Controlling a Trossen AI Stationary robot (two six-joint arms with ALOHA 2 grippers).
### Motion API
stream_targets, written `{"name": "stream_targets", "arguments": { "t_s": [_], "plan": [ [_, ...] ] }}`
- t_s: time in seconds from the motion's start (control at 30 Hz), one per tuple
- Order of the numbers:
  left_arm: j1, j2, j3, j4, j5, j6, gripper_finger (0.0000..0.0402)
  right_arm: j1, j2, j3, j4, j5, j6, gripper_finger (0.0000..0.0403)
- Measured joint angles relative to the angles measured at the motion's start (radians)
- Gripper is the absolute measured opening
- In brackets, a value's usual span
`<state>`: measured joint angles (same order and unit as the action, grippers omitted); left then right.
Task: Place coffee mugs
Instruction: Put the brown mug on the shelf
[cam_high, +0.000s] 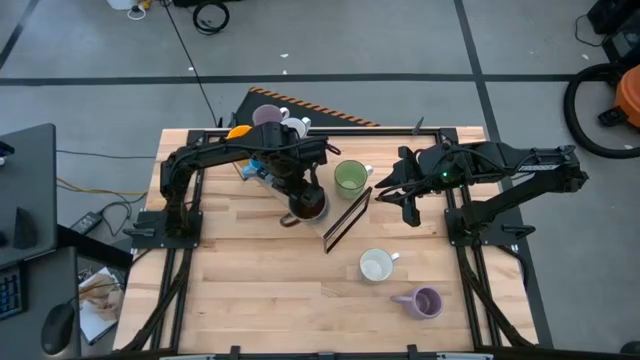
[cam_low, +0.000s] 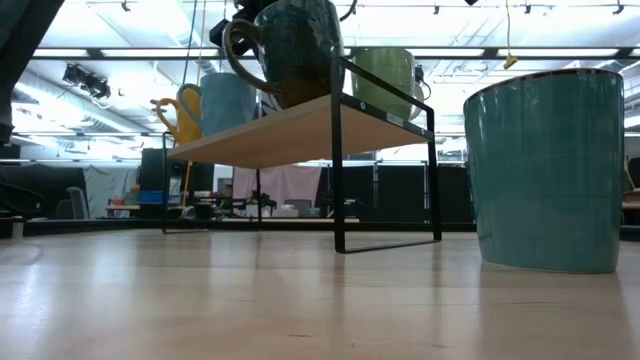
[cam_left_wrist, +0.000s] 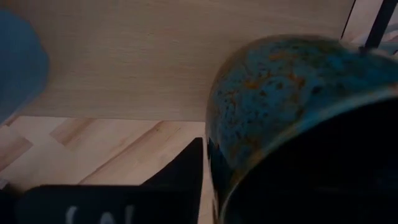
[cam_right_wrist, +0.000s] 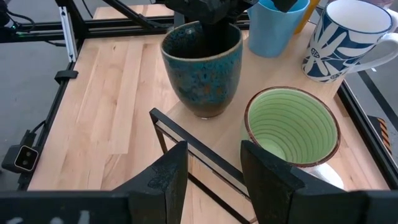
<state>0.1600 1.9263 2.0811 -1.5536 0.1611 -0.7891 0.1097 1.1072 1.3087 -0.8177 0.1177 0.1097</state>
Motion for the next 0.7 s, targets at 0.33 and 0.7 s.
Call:
{"name": "stream_targets", "arguments": {
  "t_s": [0.33, 0.7],
  "plan": [
    [0.001, 0.0, 0.0, -0.006, 0.0, -0.01, 0.0163, 0.0, 0.0, 0.0, 0.0, -0.005, 0.003, 0.0154],
    [0.001, -0.006, 0.044, -0.014, -0.036, 0.019, 0.0167, 0.0, 0.0, 0.0, 0.0, -0.008, 0.003, 0.0154]
  ]
}}
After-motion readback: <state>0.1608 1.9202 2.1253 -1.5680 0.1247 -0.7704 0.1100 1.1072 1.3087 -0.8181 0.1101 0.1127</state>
